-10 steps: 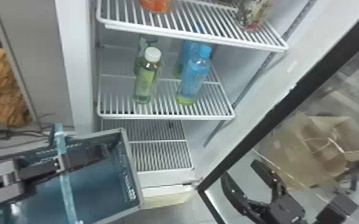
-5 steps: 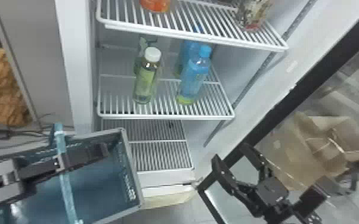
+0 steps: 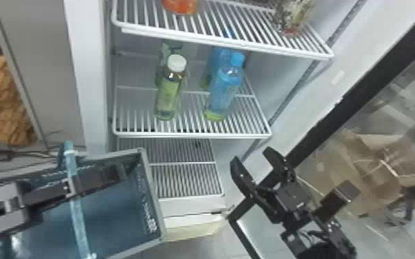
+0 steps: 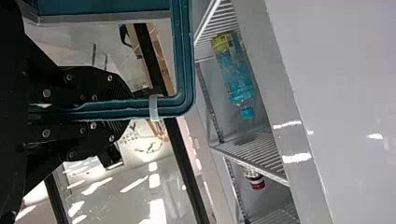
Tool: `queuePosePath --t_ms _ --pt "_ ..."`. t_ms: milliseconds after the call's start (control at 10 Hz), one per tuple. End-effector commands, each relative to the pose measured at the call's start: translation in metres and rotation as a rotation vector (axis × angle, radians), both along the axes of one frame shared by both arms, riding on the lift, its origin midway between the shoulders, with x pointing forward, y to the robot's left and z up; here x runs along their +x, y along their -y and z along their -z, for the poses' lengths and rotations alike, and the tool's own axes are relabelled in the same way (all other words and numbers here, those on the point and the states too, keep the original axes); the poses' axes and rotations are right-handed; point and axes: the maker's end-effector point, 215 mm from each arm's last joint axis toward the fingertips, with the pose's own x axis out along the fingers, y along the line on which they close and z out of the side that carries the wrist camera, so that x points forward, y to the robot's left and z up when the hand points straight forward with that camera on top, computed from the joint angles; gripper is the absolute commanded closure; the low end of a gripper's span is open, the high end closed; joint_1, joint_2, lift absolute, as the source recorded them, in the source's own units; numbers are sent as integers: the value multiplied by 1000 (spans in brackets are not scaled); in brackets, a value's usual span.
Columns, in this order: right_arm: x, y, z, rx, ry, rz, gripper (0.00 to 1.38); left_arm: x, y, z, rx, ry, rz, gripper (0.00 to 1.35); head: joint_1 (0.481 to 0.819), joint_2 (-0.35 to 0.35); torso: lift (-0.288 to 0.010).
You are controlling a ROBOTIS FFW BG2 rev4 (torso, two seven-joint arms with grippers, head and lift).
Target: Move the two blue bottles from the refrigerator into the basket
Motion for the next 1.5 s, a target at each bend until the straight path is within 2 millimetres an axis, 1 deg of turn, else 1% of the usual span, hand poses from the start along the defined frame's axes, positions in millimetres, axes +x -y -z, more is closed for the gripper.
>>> queuePosePath --t_ms 0,300,400,600,700,1000,1200,1400 --pt "19 1 0 12 18 10 139 0 0 0 1 2 0 1188 695 -350 -216" --pt "53 -3 -1 29 42 33 140 1 0 -1 0 4 3 1188 695 -350 -216" --pt "63 -8 2 37 42 29 139 1 0 -2 2 7 4 1188 695 -350 -216" --pt "86 -12 5 49 47 39 139 2 1 -3 -1 10 6 1188 695 -329 -216" --pt "97 -13 4 49 52 42 139 2 1 -3 -1 10 6 1188 695 -320 -216" --pt "128 -25 -1 71 66 46 137 2 1 -4 -3 12 5 1188 695 -299 -216" --pt "141 -31 -5 71 68 56 137 2 1 -5 -5 12 5 1188 695 -280 -216" --pt "148 -29 -3 61 54 79 137 2 1 -5 -7 13 6 1188 695 -272 -216"
